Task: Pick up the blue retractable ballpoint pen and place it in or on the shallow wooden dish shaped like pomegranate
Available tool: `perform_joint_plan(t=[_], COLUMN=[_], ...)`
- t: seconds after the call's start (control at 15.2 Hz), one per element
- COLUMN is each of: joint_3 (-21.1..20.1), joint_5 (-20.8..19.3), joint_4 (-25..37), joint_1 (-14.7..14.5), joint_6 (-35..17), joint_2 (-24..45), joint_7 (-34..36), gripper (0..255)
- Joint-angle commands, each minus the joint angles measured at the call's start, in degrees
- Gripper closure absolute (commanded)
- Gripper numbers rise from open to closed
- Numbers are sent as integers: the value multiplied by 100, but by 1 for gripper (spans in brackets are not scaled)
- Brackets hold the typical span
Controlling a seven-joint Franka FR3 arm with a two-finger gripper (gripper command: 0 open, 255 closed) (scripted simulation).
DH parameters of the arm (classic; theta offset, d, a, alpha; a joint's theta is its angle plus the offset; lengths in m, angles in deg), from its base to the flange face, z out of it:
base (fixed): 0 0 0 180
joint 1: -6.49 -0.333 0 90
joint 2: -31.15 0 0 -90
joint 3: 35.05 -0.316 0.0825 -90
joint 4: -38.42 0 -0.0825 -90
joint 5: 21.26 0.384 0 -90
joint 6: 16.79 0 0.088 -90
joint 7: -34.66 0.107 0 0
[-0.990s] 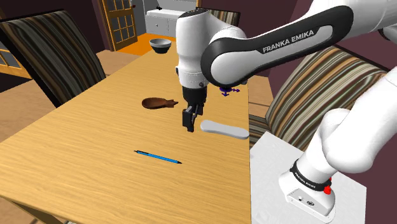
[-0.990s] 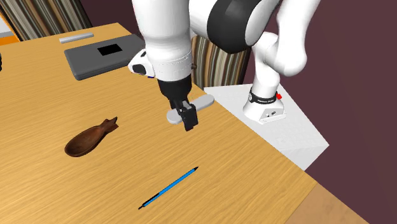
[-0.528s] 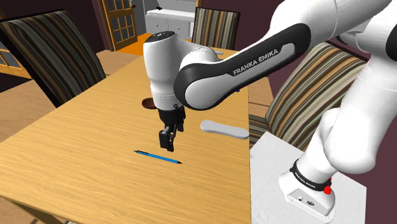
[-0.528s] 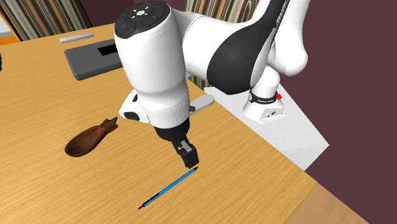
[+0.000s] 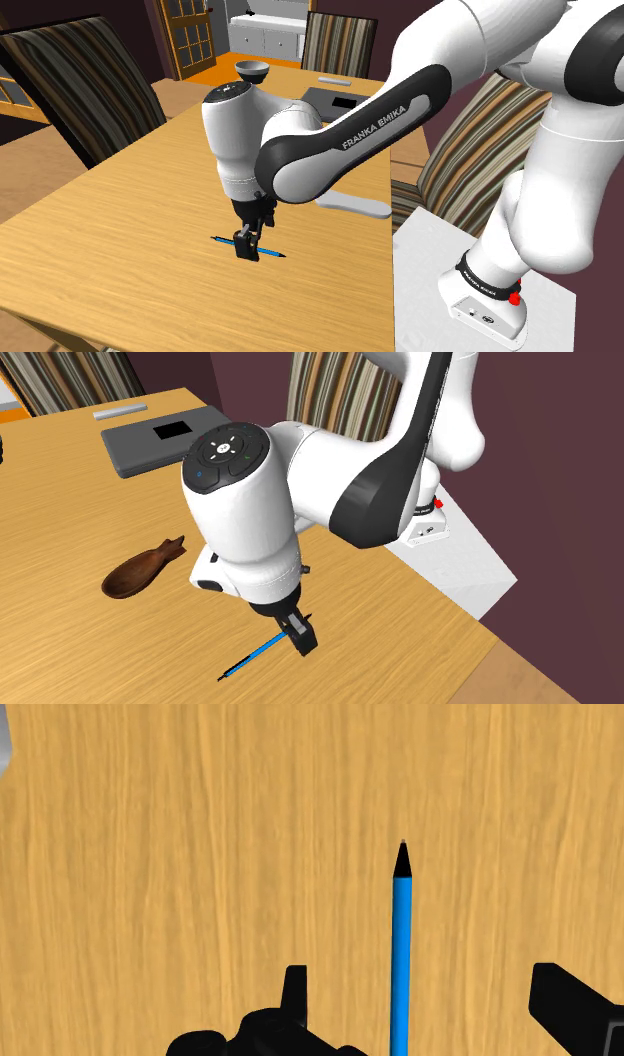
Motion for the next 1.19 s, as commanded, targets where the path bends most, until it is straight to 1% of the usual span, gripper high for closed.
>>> perform_joint_plan(t=[0.0, 0.13, 0.59, 0.66, 1.12], joint_3=[9, 19, 19, 19, 19], joint_5=[-44, -77, -77, -77, -77], joint_4=[-79, -145, -144, -144, -144], joint_1=[-15, -21, -21, -21, -21], joint_6=[-145, -256, -255, -255, -255], joint_2=[74, 125, 125, 125, 125], joint_7=[37, 60, 59, 59, 59], gripper=[0, 0, 0, 255, 255])
